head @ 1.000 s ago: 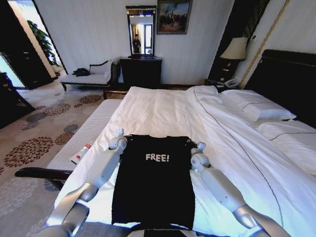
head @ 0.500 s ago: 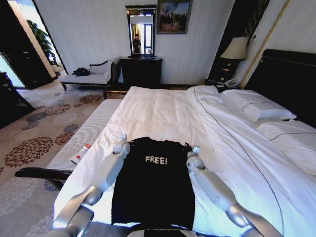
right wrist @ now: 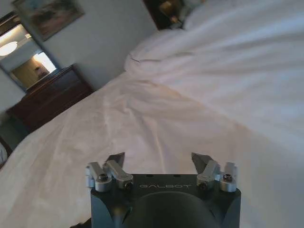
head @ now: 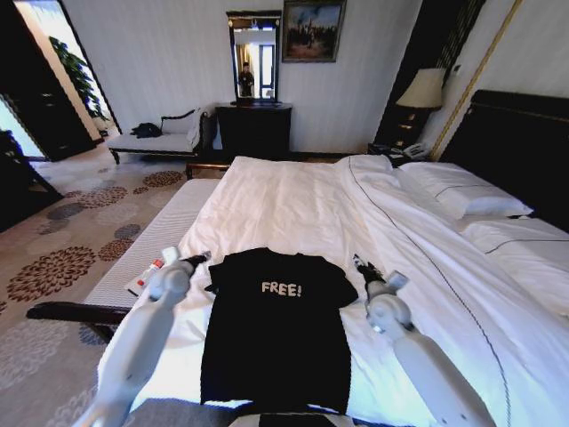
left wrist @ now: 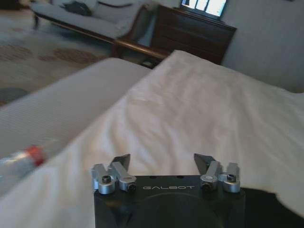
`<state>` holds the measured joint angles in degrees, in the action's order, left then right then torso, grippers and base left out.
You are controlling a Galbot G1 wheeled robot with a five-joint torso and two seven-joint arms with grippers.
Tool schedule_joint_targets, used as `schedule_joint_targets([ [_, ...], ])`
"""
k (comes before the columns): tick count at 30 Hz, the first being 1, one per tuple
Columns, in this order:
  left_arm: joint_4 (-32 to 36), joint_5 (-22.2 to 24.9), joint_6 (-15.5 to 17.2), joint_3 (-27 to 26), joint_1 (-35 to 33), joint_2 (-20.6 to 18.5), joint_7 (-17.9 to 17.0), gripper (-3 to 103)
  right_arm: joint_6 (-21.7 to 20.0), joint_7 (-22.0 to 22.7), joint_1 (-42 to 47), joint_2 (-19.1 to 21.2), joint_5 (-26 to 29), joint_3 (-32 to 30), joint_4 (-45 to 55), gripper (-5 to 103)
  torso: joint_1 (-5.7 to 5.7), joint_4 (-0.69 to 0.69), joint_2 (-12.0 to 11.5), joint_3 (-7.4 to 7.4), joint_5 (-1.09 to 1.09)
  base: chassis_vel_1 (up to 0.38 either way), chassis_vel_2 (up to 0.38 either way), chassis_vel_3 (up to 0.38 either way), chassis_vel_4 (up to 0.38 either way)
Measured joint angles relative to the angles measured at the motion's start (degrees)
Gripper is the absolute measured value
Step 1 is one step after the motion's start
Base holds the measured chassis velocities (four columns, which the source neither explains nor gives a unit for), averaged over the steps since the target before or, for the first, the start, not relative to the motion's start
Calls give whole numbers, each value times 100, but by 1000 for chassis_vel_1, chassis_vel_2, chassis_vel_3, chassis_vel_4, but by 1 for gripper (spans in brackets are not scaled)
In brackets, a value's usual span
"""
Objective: Fold the clothes on the bed.
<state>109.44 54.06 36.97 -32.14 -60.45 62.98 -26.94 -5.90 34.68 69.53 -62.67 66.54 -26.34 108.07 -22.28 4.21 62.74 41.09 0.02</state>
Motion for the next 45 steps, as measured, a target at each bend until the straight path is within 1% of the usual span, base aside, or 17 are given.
schedule_joint_targets([
  [1, 0, 0, 0, 0, 0, 0, 0, 77, 0, 0, 0, 0, 0, 0, 0, 81, 0, 0, 0, 0, 0, 0, 0, 0, 0],
  [2, 140, -107, -14, -177, -245, 1, 11, 83, -17, 36, 136, -129, 93, -73, 90, 81, 0, 0, 0, 0, -3, 0, 0, 0, 0],
  [4, 381, -283, -184, -601, -791, 72, 148, 93, -52, 112, 434, -456, 300, -197, 238, 91, 0, -2, 0, 1, -3, 0, 0, 0, 0],
  [8, 585, -240, -537, -981, -1233, 185, 401, 99, -87, 204, 656, -714, 571, -251, 346, 98, 0, -2, 0, 1, -4, 0, 0, 0, 0],
  [12, 762, -166, -1515, -1334, -1852, 331, 1209, 100, -105, 232, 828, -1032, 780, -231, 299, 100, 1, -1, 0, 1, -2, 0, 0, 0, 0],
  [16, 851, -185, -1722, -1404, -2054, 425, 1297, 100, -107, 237, 802, -1153, 854, -206, 195, 100, -1, -1, -1, 2, -3, 0, 0, 0, 0],
  [24, 1030, -208, -1702, -1458, -2231, 525, 1176, 100, 24, 9, 595, -1224, 864, -186, -86, 101, -1, 0, -1, 2, -2, 0, 0, 0, 0],
  [26, 1050, -215, -1684, -1461, -2264, 540, 1146, 100, 83, -70, 515, -1221, 832, -193, -208, 91, -2, -1, -1, 2, -2, 0, 0, 0, 0],
  [27, 1050, -215, -1684, -1461, -2264, 540, 1146, 100, 83, -70, 515, -1221, 832, -193, -208, 91, -2, -1, -1, 2, -2, 0, 0, 0, 0],
  [30, 1070, -238, -1658, -1450, -2275, 553, 1116, 100, 177, -143, 446, -1195, 781, -214, -311, 75, -1, 0, -1, 2, -1, 0, 0, 0, 0],
  [32, 1072, -250, -1650, -1433, -2274, 562, 1103, 100, 201, -164, 432, -1186, 770, -223, -323, 75, -1, 0, -1, 2, -1, 0, 0, 0, 0],
  [34, 1073, -324, -1638, -1376, -2275, 603, 1086, 100, 228, -184, 387, -1160, 757, -236, -344, 64, -2, 0, -1, 2, -1, 0, 0, 0, 0],
  [35, 1073, -324, -1638, -1376, -2275, 603, 1086, 100, 228, -184, 387, -1160, 757, -236, -344, 64, -2, 0, -1, 2, -1, 0, 0, 0, 0],
  [39, 1046, -386, -1633, -1304, -2267, 679, 1070, 100, 286, -200, 270, -1118, 699, -241, -436, 42, -2, 0, -1, 2, -1, 0, 0, 0, 0],
  [41, 1037, -394, -1631, -1297, -2263, 683, 1067, 100, 303, -204, 244, -1106, 685, -244, -455, 42, -2, -1, -1, 2, -1, 0, 0, 0, 0],
  [44, 1013, -398, -1627, -1291, -2244, 683, 1060, 100, 321, -208, 205, -1072, 669, -252, -480, 26, -2, -1, -2, 2, -1, 0, 0, 0, 0],
  [45, 999, -398, -1625, -1290, -2235, 681, 1058, 100, 323, -209, 194, -1057, 669, -260, -481, 26, -2, 0, -1, 2, -1, 0, 0, 0, 0],
])
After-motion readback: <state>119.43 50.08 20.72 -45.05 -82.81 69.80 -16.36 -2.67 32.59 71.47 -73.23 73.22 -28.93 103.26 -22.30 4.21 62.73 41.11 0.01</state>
